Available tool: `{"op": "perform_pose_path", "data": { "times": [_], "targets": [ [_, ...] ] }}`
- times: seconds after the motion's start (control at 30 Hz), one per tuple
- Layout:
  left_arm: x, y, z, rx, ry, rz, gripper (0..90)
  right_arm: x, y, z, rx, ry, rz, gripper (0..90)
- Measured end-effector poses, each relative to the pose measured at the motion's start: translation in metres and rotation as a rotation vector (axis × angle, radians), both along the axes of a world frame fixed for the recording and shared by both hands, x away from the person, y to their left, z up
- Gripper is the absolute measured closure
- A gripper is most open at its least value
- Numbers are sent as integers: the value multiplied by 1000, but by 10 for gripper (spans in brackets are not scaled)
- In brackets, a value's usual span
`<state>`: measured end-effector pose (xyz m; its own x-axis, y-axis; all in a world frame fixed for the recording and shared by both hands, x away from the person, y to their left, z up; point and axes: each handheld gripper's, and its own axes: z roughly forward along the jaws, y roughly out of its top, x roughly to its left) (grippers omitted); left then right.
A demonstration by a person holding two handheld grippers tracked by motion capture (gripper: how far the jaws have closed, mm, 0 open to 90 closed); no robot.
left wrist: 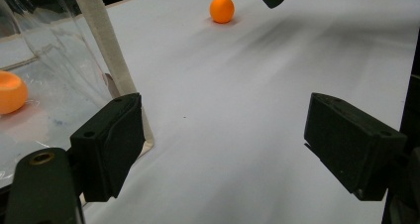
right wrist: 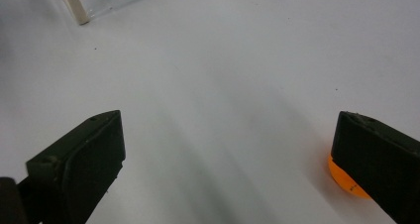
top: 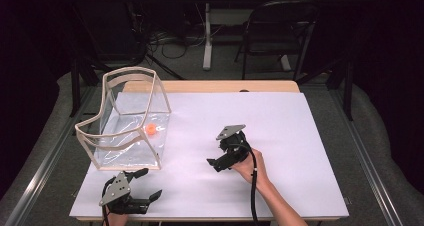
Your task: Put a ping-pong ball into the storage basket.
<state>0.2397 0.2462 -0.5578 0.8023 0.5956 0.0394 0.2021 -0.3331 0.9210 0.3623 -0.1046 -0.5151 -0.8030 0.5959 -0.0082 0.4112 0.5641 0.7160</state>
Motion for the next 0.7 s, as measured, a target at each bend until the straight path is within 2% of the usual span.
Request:
{"op": "perform_pose_path", "data": {
  "times": [0.4, 0.7],
  "targets": [
    [-1, 2, 0, -4, 1, 0, 158, 2, -13, -4, -19, 1, -31, 0],
    [-1, 1, 0, -2, 0, -1, 158, 5, -24, -1, -23, -29, -69, 0]
  ]
}}
